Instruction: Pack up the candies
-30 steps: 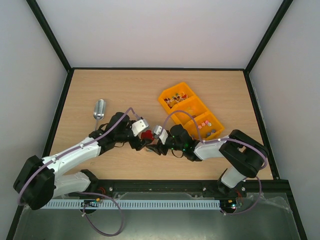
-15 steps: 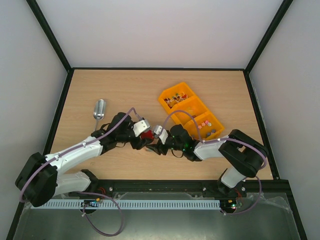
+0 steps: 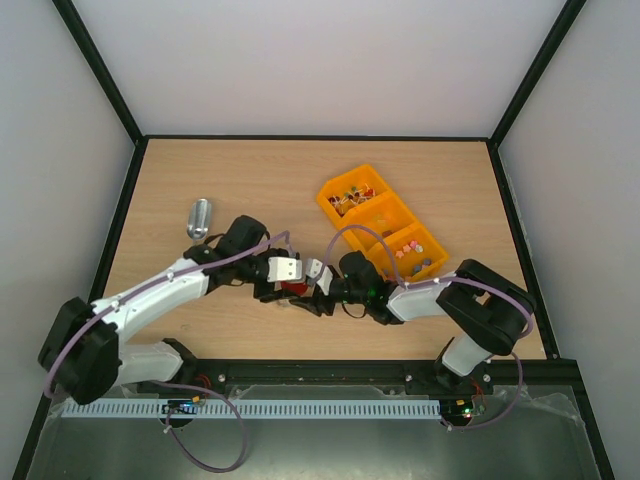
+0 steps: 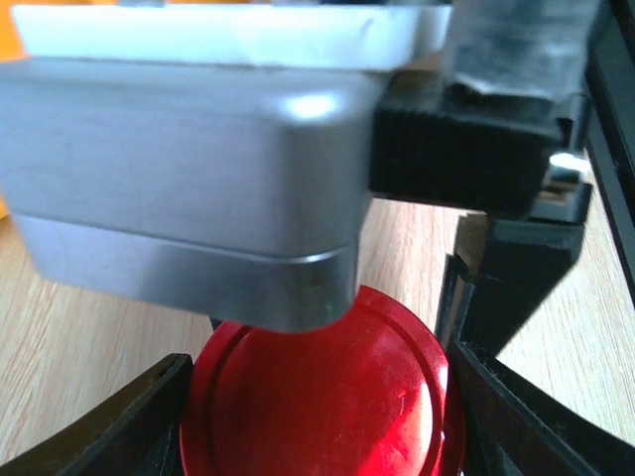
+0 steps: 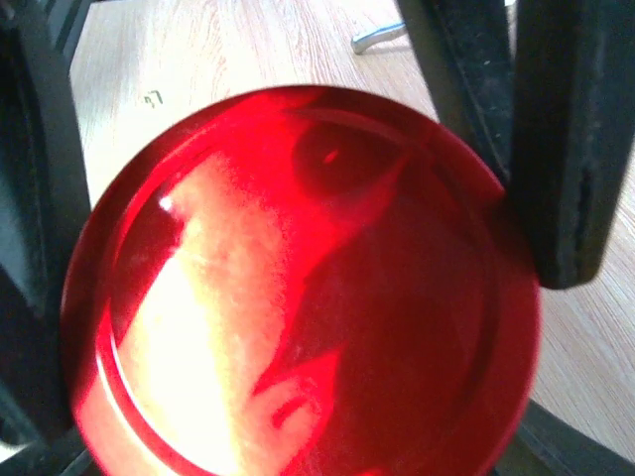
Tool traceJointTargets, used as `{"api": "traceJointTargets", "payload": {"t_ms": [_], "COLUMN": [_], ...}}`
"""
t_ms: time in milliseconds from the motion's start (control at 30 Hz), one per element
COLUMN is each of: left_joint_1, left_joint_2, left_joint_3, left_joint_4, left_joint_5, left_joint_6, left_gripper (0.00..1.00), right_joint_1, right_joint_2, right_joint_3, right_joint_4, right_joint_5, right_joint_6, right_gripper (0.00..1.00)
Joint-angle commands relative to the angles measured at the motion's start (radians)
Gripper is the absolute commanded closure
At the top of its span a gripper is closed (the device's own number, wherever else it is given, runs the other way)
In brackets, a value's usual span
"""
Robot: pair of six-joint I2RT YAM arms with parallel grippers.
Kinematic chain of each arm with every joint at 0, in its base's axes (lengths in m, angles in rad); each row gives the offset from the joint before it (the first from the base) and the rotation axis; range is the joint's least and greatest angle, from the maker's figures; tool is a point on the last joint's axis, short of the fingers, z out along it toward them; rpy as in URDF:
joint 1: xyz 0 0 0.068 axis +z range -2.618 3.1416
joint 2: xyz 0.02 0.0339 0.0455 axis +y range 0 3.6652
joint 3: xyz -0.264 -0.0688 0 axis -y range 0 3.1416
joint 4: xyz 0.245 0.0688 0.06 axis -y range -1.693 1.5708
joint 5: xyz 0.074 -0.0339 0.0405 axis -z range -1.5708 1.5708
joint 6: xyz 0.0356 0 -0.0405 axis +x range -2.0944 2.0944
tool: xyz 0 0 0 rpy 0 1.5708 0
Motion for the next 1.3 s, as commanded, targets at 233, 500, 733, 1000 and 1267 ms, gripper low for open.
{"api": "traceJointTargets", "payload": {"t_ms": [233, 500, 733, 1000, 1267], "left_joint_1": [0.056, 0.074, 0.073, 0.06, 0.031], "left_joint_2": [0.049, -0.069, -0.147, -0.169, -0.171], "left_joint_3": [0.042, -0.078, -0.203, -0.242, -0.258], "left_joint_4": [-0.196, 0.174, 0.425, 0.509, 0.544], "left_joint_5": [0.205, 0.187, 0.054, -0.045, -0.085], "left_joint_6": [0.276, -0.147, -0.441, -0.578, -0.631], "left_gripper": [0.54, 0.54, 0.53, 0.56, 0.55], "right_joint_1": [-0.021, -0.02, -0.021, -0.02, -0.02], "right_joint_2": [-0.002, -0.003, 0.028, 0.09, 0.114], "right_joint_3": [-0.008, -0.008, 0.006, 0.045, 0.065], "right_joint_4": [-0.032, -0.008, 0.031, 0.051, 0.083], "right_joint_5": [-0.043, -0.03, -0.027, 0.023, 0.015], "right_joint_6": [-0.061, 0.012, 0.069, 0.079, 0.118], "right_gripper": [0.38, 0.04, 0.05, 0.14, 0.13]}}
